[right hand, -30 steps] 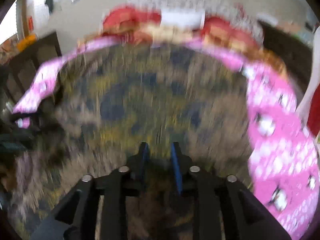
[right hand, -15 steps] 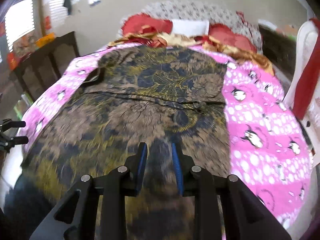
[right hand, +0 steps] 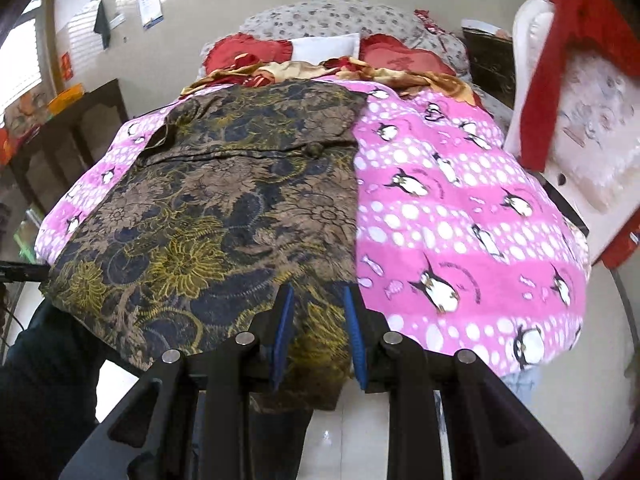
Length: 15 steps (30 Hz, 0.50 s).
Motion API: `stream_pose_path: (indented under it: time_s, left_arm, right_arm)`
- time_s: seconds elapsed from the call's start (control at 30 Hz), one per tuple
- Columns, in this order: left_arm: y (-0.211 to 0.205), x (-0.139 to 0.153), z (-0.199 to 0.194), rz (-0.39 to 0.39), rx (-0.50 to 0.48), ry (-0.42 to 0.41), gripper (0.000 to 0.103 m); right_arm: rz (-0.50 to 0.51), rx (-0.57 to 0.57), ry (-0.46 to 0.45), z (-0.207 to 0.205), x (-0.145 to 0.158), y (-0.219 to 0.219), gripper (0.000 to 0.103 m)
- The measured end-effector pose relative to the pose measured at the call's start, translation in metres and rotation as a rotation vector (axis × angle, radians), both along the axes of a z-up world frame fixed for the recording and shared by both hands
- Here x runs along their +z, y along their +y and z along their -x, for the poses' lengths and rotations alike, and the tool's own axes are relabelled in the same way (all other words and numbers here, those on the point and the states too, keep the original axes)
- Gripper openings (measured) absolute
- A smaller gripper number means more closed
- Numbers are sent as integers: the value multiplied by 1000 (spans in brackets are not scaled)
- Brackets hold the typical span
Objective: Fold small clothes
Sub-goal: 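Fold the shirt side lengthwise toward the middle with both grippers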
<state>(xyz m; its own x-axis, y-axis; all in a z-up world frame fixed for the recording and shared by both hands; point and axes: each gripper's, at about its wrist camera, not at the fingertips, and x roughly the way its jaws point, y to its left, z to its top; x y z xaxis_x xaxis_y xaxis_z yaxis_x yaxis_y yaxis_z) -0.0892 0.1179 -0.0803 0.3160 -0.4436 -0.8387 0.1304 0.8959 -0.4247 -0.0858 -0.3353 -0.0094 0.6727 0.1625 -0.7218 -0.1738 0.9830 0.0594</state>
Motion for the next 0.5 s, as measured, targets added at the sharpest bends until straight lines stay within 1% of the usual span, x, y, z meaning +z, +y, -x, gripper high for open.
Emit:
stream_pose_path:
  time_s: [0.07,0.13,0.17,0.2,0.23,0.27,0.3,0.33,0.37,0.4,0.43,0.5]
  left_arm:
    - [5,-2,-5,39,8,14,73]
    - [14,-6,-11,114,19,52,73]
    - [17,-7,-13,139,22,65,73]
    - [20,-7,-13,149,23,70,72]
    - [22,-7,-13,148,25,75,67]
    - [22,-6,-11,118,23,70,57]
    - [21,-5,-11,89,23,65,50]
    - [20,-4,-10,43,26,56,34]
    - [21,-4,-9,8,32,49,16]
    - [21,-5,-7,-11,39,48,14]
    - [21,-5,-5,-11,46,39,14]
    - [16,-4,-2,-50,35,9,14]
  right_arm:
    - [-6,-7,-11,4,2,-4,23]
    - [-10,-13,-20,7,5,-10,23]
    - [-13,-16,-19,8,5,-12,23]
    - [-21,-15,-17,9,5,-15,23]
    - [-40,-21,-9,11,3,-21,23]
    - [-55,-30,-2,12,1,-26,23]
    - [-85,-37,17,14,-4,-33,23]
    - [-102,-41,30,15,-8,-36,23]
    - [-120,-50,53,17,-14,-42,23]
    - [-139,-58,79,19,-20,-46,24]
    - [-153,-59,94,20,-24,-48,24]
    - [-190,-40,118,23,-33,-51,26]
